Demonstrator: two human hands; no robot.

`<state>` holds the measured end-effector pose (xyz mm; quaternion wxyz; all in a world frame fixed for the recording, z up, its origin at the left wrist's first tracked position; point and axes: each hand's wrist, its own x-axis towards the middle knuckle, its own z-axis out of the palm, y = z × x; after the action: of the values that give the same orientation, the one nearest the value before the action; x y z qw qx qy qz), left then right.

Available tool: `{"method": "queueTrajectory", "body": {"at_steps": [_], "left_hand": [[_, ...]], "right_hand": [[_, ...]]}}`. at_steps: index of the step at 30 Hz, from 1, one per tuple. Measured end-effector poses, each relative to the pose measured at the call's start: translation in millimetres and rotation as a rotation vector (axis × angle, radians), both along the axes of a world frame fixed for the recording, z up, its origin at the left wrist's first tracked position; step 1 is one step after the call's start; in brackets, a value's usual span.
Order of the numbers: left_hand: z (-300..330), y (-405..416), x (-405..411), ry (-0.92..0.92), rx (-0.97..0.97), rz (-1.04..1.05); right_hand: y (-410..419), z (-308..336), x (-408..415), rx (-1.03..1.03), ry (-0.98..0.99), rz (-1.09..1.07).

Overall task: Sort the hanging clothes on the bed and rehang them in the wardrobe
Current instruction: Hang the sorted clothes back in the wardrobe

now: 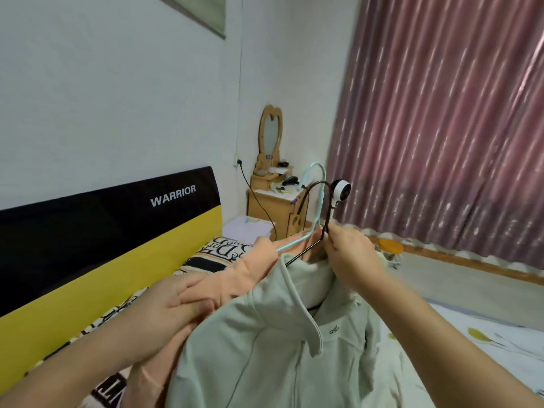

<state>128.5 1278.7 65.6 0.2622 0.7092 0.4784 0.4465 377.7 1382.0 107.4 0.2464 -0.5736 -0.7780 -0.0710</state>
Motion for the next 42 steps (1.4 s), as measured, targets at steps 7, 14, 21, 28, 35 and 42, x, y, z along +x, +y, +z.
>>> {"method": "queueTrajectory", "body": {"at_steps": [7,14,21,28,35,42], "left_hand": [[48,-45,-8,0.353,0.063,0.164],[64,-100,66,0.758,0.157,0.365],[65,-142,47,0.486,0.199,0.416],[83,-203,7,0.413,0.222,0.535],[99,-280,-29,0.535,0.069,0.62],[112,-340,-13,0.124,0.162,0.573]], "right_hand": [[-64,23,14,0.138,0.019,0.116],[-131,40,13,0.086,0.015,0.188],[-186,66,17,-0.14,0.017,0.474],[-219,82,26,-0.412,0.046,0.709],[-293,62,-43,-0.452,0.305,0.85],[-361,54,-109,-0.437,0.297,0.834]]}}
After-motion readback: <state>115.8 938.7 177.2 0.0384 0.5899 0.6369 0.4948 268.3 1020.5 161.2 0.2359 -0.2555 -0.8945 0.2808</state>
